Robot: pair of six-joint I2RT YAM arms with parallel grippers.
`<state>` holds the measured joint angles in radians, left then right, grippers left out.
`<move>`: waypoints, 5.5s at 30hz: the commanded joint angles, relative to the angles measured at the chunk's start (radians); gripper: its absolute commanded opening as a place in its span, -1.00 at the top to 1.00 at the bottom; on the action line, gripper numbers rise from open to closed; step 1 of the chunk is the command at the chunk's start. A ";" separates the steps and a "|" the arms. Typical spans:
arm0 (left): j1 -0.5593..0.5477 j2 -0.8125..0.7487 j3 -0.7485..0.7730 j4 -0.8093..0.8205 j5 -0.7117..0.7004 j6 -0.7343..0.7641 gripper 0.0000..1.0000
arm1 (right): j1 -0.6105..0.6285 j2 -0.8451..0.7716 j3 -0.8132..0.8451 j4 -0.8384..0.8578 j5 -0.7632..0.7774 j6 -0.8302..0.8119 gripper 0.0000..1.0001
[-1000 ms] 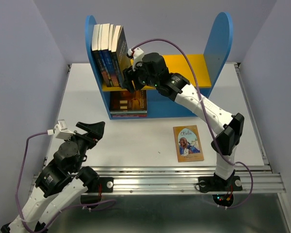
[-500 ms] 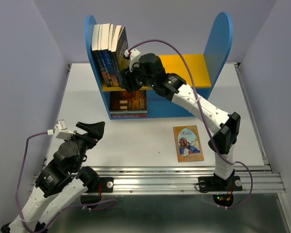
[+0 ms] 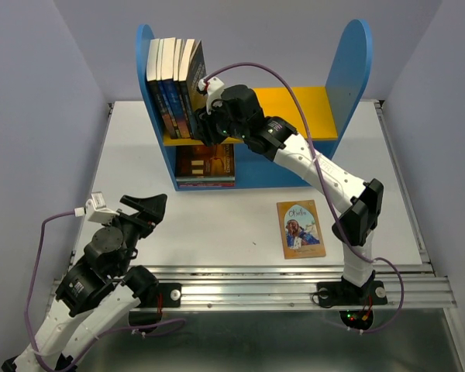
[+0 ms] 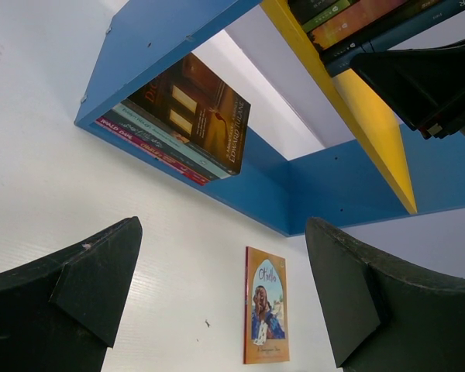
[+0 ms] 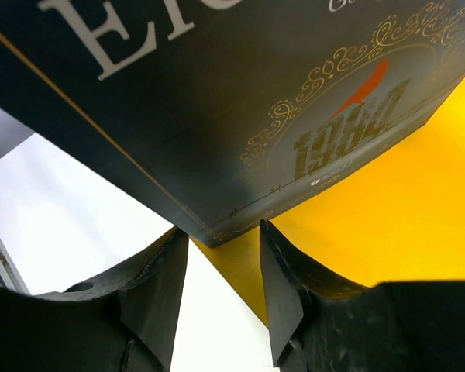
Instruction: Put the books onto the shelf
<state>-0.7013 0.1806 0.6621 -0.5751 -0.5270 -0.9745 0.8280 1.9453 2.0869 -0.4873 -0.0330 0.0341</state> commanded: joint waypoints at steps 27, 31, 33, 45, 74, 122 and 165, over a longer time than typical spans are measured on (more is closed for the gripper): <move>-0.006 0.147 -0.209 0.337 0.310 0.042 -0.97 | -0.035 -0.835 -1.099 0.069 0.254 0.561 -1.00; -0.007 0.198 -0.324 0.515 0.456 -0.015 -0.97 | -0.160 -0.833 -1.263 0.061 0.203 0.651 -1.00; -0.012 0.239 -0.392 0.619 0.522 -0.050 -0.97 | -0.255 -0.859 -1.312 0.062 0.170 0.675 -1.00; -0.273 0.586 -0.412 0.857 0.395 -0.151 -0.97 | -0.543 -0.907 -1.576 0.061 0.100 0.678 -1.00; -0.306 1.227 -0.170 1.041 0.446 -0.144 -0.67 | -0.437 -0.776 -1.699 0.387 -0.512 0.590 -0.79; -0.331 1.043 -0.157 0.933 0.340 -0.125 -0.17 | -0.402 -0.870 -1.569 0.400 -0.413 0.655 0.99; -0.285 0.487 -0.331 1.112 0.466 0.036 -0.40 | -0.402 -1.014 -1.578 0.951 -1.064 0.926 0.99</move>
<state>-0.9924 0.6659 0.3332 0.4320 -0.0856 -0.9592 0.4202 0.9180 0.5060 0.2844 -1.0428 0.9291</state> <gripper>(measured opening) 0.728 0.035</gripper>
